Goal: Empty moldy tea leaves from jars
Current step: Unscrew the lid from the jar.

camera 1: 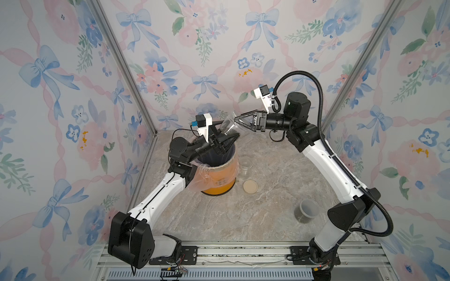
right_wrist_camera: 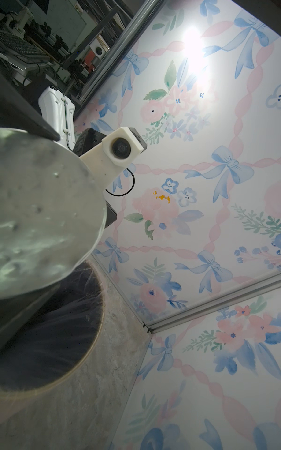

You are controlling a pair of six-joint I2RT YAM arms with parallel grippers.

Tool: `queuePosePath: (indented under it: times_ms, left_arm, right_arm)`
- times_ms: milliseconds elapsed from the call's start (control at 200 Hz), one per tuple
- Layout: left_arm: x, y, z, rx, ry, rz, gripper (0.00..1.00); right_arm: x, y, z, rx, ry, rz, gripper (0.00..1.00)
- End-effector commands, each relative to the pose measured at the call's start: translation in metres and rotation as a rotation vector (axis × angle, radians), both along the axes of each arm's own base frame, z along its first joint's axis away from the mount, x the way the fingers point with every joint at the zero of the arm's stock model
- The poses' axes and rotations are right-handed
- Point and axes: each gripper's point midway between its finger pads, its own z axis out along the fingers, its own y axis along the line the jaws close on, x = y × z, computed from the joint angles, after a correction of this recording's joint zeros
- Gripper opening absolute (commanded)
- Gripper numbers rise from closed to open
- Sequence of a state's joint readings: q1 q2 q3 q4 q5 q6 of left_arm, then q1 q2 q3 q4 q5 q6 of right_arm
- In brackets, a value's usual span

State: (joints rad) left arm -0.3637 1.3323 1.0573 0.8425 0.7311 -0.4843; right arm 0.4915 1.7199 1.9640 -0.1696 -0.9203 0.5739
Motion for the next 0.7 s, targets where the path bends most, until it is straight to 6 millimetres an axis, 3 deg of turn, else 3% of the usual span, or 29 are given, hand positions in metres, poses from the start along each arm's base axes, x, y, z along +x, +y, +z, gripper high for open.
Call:
queuePosePath:
  times_ms: [0,360,490,535,575,695]
  left_arm:
    - [0.003,0.010,0.007,-0.031,-0.019,0.036,0.40]
    - [0.000,0.013,0.007,-0.021,-0.043,0.056,0.40]
    - [-0.001,0.016,0.008,-0.009,-0.055,0.082,0.40]
    - [-0.002,0.017,0.008,-0.005,-0.057,0.094,0.41]
    - [-0.003,0.018,0.007,-0.001,-0.059,0.103,0.41]
    - [-0.006,0.024,0.007,0.013,-0.064,0.141,0.41]
  right_arm:
    - [0.004,-0.014,0.019,0.014,-0.055,-0.031,0.83]
    - [0.014,-0.025,0.019,0.001,-0.039,-0.088,0.83]
    - [0.015,-0.040,0.015,-0.017,-0.031,-0.146,0.83]
    - [0.022,-0.043,0.004,-0.030,-0.008,-0.169,0.83]
    - [0.014,-0.052,0.010,-0.029,-0.026,-0.192,0.83]
    - [0.015,-0.070,-0.011,-0.098,-0.016,-0.300,0.83]
